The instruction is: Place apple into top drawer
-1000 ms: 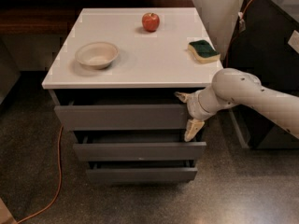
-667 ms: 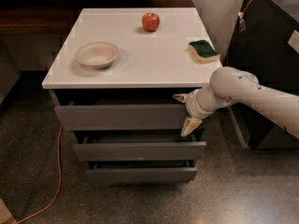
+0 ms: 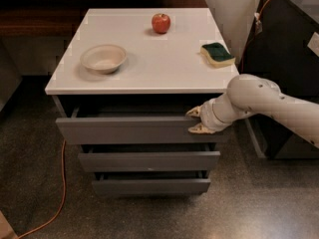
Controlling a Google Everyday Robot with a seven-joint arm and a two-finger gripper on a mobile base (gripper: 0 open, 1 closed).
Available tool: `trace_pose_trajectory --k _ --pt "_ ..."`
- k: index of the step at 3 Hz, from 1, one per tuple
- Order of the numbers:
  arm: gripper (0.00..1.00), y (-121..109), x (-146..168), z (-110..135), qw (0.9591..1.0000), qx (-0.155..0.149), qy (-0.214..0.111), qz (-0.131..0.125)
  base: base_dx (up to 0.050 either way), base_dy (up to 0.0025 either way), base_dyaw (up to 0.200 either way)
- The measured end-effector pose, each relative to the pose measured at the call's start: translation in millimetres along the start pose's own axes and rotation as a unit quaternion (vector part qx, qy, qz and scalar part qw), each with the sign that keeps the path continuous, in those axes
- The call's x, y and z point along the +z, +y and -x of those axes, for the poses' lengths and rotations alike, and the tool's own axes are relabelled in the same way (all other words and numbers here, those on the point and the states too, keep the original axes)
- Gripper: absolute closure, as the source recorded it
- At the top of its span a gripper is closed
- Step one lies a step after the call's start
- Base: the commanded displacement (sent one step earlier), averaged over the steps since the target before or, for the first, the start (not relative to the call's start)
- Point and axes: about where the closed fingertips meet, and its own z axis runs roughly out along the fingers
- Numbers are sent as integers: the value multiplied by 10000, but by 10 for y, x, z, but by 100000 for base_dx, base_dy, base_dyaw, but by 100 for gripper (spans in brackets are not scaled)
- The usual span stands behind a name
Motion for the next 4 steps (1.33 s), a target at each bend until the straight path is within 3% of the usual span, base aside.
trace_pose_trajectory --k 1,3,4 --pt "95 168 -87 27 10000 77 -15 -7 0 0 0" --pt "100 525 -225 77 9994 316 -100 -37 0 0 0" --pt "100 559 -237 84 9993 343 -110 -39 0 0 0"
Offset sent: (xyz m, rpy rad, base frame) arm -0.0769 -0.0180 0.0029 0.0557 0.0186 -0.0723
